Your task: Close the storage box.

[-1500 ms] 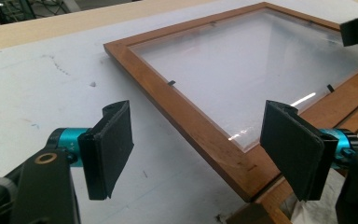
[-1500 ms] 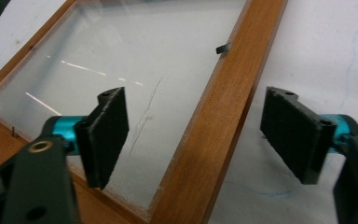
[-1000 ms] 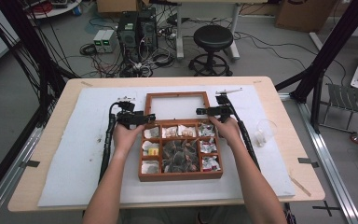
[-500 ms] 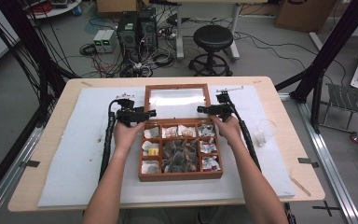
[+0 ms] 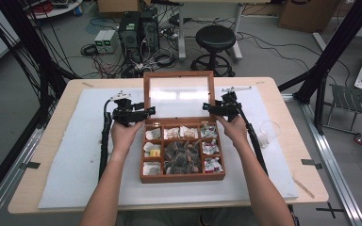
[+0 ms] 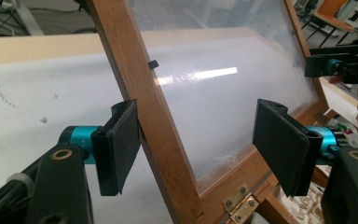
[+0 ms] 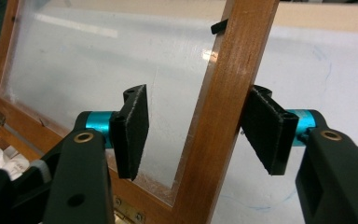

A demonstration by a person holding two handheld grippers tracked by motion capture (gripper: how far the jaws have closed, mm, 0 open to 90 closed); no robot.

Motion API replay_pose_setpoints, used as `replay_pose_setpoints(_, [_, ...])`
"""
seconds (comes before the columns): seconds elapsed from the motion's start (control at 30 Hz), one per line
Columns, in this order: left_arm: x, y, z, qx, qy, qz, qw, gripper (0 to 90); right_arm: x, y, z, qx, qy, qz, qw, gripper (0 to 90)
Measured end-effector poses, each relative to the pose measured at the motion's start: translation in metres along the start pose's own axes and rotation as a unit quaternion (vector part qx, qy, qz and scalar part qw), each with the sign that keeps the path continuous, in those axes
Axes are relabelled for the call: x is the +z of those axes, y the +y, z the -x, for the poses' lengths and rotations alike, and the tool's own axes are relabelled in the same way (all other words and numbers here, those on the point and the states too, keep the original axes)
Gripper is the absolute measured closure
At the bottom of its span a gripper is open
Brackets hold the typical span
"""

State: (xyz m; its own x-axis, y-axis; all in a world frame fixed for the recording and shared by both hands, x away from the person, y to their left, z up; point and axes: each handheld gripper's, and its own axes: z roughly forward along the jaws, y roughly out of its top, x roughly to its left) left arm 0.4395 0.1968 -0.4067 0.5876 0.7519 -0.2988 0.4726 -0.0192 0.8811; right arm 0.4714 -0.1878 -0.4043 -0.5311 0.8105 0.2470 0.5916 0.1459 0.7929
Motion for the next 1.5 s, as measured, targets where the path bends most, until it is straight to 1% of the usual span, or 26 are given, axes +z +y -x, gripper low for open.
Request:
replay_pose_setpoints(0.07, [-0.003, 0.001, 0.002, 0.004, -0.003, 0.006, 1.0000, 32.1, -0.004, -0.002, 0.000, -0.006, 0.004, 0.013, 0.9999, 47.3])
replay_pose_setpoints(0.13, [-0.007, 0.000, 0.004, 0.012, -0.003, 0.011, 0.9999, 33.4, -0.008, -0.004, -0.001, -0.015, 0.006, 0.024, 0.9996, 47.4])
replay_pose_setpoints(0.2, [-0.010, 0.000, 0.006, 0.021, -0.001, 0.016, 0.9997, 35.7, -0.012, -0.005, -0.004, -0.026, 0.001, 0.032, 0.9991, 47.4])
replay_pose_setpoints(0.23, [-0.011, 0.000, 0.007, 0.022, -0.001, 0.018, 0.9996, 36.6, -0.014, -0.005, -0.005, -0.034, 0.001, 0.034, 0.9988, 47.4])
replay_pose_setpoints(0.33, [-0.014, -0.001, 0.009, 0.026, -0.001, 0.022, 0.9994, 36.5, -0.018, -0.006, -0.008, -0.045, 0.000, 0.040, 0.9982, 47.4])
replay_pose_setpoints(0.4, [-0.017, -0.001, 0.014, 0.038, 0.006, 0.025, 0.9989, 36.5, -0.021, -0.006, -0.010, -0.056, -0.004, 0.041, 0.9976, 47.4])
replay_pose_setpoints(0.47, [-0.018, -0.002, 0.016, 0.042, 0.009, 0.026, 0.9987, 36.1, -0.023, -0.006, -0.011, -0.063, -0.005, 0.041, 0.9972, 47.5])
replay_pose_setpoints(0.57, [-0.020, -0.003, 0.017, 0.039, 0.006, 0.035, 0.9986, 36.1, -0.025, -0.007, -0.012, -0.066, 0.000, 0.048, 0.9967, 47.5])
replay_pose_setpoints(0.6, [-0.020, -0.004, 0.018, 0.040, 0.012, 0.033, 0.9986, 35.9, -0.026, -0.008, -0.012, -0.070, -0.002, 0.052, 0.9962, 47.6])
replay_pose_setpoints(0.63, [-0.020, -0.004, 0.018, 0.040, 0.020, 0.031, 0.9985, 33.7, -0.027, -0.009, -0.013, -0.069, -0.001, 0.056, 0.9960, 48.3])
replay_pose_setpoints(0.73, [-0.019, -0.006, 0.017, 0.035, 0.014, 0.030, 0.9988, 32.6, -0.030, -0.011, -0.014, -0.070, 0.000, 0.062, 0.9956, 49.6])
replay_pose_setpoints(0.77, [-0.016, -0.007, 0.017, 0.035, 0.004, 0.022, 0.9991, 32.8, -0.032, -0.012, -0.014, -0.073, 0.002, 0.064, 0.9953, 50.3])
replay_pose_setpoints(0.8, [-0.015, -0.008, 0.018, 0.040, 0.005, 0.020, 0.9990, 32.9, -0.034, -0.012, -0.014, -0.074, 0.004, 0.066, 0.9951, 50.3])
replay_pose_setpoints(0.83, [-0.014, -0.008, 0.020, 0.043, 0.003, 0.018, 0.9989, 33.3, -0.035, -0.013, -0.016, -0.075, 0.003, 0.067, 0.9949, 50.3])
replay_pose_setpoints(0.97, [-0.014, -0.008, 0.022, 0.044, -0.002, 0.017, 0.9989, 34.1, -0.040, -0.015, -0.020, -0.090, -0.004, 0.070, 0.9934, 50.2])
replay_pose_setpoints(1.07, [-0.017, -0.007, 0.026, 0.050, 0.002, 0.013, 0.9987, 34.6, -0.043, -0.017, -0.025, -0.101, -0.011, 0.069, 0.9925, 46.2])
replay_pose_setpoints(1.1, [-0.019, -0.007, 0.028, 0.052, 0.003, 0.013, 0.9986, 34.6, -0.044, -0.017, -0.027, -0.101, -0.012, 0.069, 0.9924, 45.5])
replay_pose_setpoints(1.17, [-0.022, -0.008, 0.031, 0.055, 0.008, 0.011, 0.9984, 34.7, -0.047, -0.020, -0.032, -0.111, -0.022, 0.072, 0.9910, 45.8])
replay_pose_setpoints(1.2, [-0.023, -0.007, 0.033, 0.057, 0.012, 0.009, 0.9983, 35.5, -0.049, -0.021, -0.033, -0.113, -0.023, 0.074, 0.9906, 45.9])
replay_pose_setpoints(1.27, [-0.026, -0.007, 0.037, 0.052, 0.017, 0.008, 0.9985, 36.5, -0.053, -0.024, -0.037, -0.117, -0.031, 0.076, 0.9898, 47.2])
replay_pose_setpoints(1.3, [-0.027, -0.007, 0.039, 0.053, 0.019, 0.005, 0.9984, 36.6, -0.055, -0.025, -0.040, -0.118, -0.037, 0.075, 0.9895, 47.2])
replay_pose_setpoints(1.37, [-0.030, -0.006, 0.042, 0.062, 0.027, 0.000, 0.9977, 39.6, -0.059, -0.027, -0.045, -0.116, -0.043, 0.080, 0.9892, 48.5])
replay_pose_setpoints(1.43, [-0.034, -0.007, 0.044, 0.056, 0.023, 0.002, 0.9981, 41.8, -0.063, -0.028, -0.049, -0.115, -0.049, 0.084, 0.9886, 48.6])
replay_pose_setpoints(1.47, [-0.037, -0.006, 0.045, 0.056, 0.020, 0.004, 0.9982, 41.8, -0.065, -0.029, -0.051, -0.114, -0.050, 0.086, 0.9885, 48.5])
replay_pose_setpoints(1.5, [-0.039, -0.006, 0.047, 0.059, 0.020, 0.008, 0.9980, 41.8, -0.067, -0.031, -0.053, -0.118, -0.051, 0.085, 0.9881, 48.0])
